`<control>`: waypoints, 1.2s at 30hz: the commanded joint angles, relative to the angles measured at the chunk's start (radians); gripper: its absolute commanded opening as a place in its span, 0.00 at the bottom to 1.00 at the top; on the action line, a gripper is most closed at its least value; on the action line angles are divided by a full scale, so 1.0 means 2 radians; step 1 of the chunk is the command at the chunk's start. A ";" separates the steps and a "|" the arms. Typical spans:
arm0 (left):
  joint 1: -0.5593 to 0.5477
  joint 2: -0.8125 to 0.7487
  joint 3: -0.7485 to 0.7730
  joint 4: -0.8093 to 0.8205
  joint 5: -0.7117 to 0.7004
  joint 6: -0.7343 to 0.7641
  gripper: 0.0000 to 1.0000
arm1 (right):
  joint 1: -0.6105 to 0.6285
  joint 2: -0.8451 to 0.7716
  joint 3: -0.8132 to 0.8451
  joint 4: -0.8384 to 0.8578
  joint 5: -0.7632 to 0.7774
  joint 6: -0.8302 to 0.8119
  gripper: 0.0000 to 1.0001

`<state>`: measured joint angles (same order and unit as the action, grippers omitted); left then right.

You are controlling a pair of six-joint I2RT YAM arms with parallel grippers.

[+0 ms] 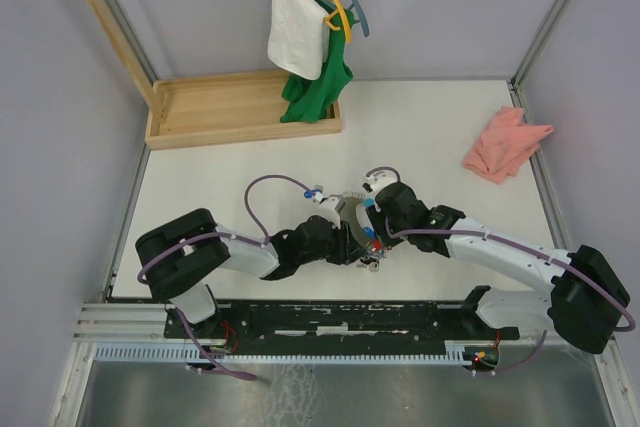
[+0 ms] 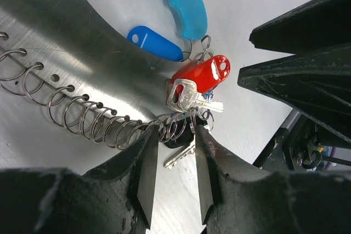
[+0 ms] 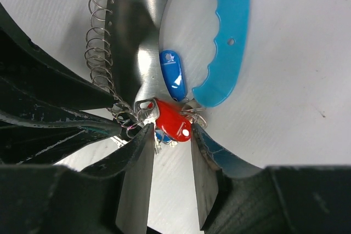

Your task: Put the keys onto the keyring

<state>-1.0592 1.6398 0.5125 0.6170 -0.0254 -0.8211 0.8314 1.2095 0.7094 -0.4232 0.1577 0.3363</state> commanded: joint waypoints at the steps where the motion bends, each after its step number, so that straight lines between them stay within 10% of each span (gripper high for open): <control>1: -0.005 0.004 0.012 -0.016 -0.021 -0.008 0.41 | 0.001 -0.005 0.003 0.013 -0.016 -0.004 0.41; 36: 0.103 -0.205 -0.128 -0.023 0.016 0.045 0.43 | 0.002 0.202 0.148 0.022 -0.141 -0.068 0.65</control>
<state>-0.8822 1.2690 0.2890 0.5095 -0.0330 -0.7376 0.8314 1.5772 0.9504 -0.4026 -0.1143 0.2253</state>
